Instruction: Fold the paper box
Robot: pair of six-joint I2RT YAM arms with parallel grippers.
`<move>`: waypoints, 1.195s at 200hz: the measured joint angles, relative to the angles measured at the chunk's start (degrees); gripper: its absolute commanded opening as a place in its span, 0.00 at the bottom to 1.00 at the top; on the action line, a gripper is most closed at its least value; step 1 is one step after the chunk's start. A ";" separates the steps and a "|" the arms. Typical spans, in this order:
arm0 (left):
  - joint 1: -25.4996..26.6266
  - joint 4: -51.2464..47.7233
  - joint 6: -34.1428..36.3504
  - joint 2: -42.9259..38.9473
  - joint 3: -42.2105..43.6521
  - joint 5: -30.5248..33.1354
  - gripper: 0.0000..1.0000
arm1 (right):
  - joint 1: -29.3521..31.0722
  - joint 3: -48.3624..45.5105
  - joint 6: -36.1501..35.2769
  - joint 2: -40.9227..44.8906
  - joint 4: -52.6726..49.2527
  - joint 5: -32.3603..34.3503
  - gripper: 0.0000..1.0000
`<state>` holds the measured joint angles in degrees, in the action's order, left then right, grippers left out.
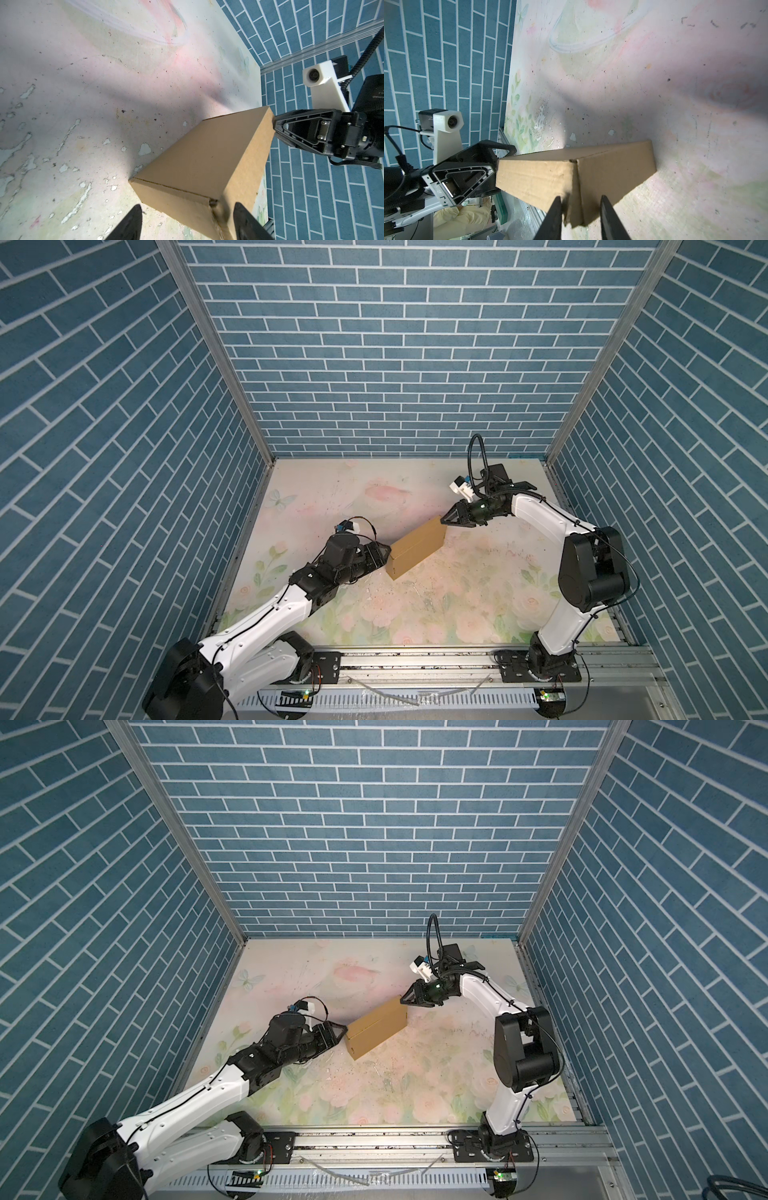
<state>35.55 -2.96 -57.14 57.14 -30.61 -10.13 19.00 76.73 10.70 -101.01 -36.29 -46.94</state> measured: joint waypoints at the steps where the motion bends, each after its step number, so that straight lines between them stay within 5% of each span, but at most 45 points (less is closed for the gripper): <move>1: 0.00 0.00 0.02 -0.04 0.00 0.00 0.72 | 0.00 0.00 0.00 0.00 0.00 0.00 0.31; 239: 3.17 5.44 0.42 0.35 3.32 0.24 0.62 | 0.33 -0.07 1.51 0.00 0.70 0.68 0.35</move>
<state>38.72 2.48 -56.73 57.49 -27.29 -9.89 19.33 76.66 12.21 -101.01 -35.59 -46.26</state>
